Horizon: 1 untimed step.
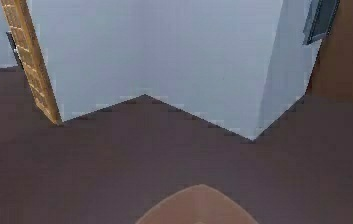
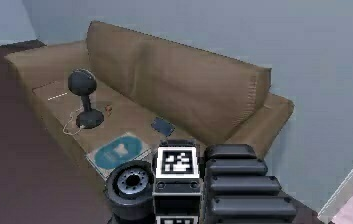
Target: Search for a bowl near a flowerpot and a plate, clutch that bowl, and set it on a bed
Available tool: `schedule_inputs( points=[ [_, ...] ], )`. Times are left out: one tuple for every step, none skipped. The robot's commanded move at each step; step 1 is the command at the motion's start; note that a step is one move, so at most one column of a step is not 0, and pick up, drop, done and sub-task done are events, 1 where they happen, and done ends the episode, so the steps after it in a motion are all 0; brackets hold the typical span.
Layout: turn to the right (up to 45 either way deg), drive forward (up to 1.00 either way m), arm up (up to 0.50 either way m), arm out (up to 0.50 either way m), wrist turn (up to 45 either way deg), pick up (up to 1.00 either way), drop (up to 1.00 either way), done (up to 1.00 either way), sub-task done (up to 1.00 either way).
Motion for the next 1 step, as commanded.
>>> schedule_inputs(
  points=[
    [-45.0, 0.00, 0.00, 0.00, 0.0, 0.00, 0.00, 0.00, 0.00]
  ],
)
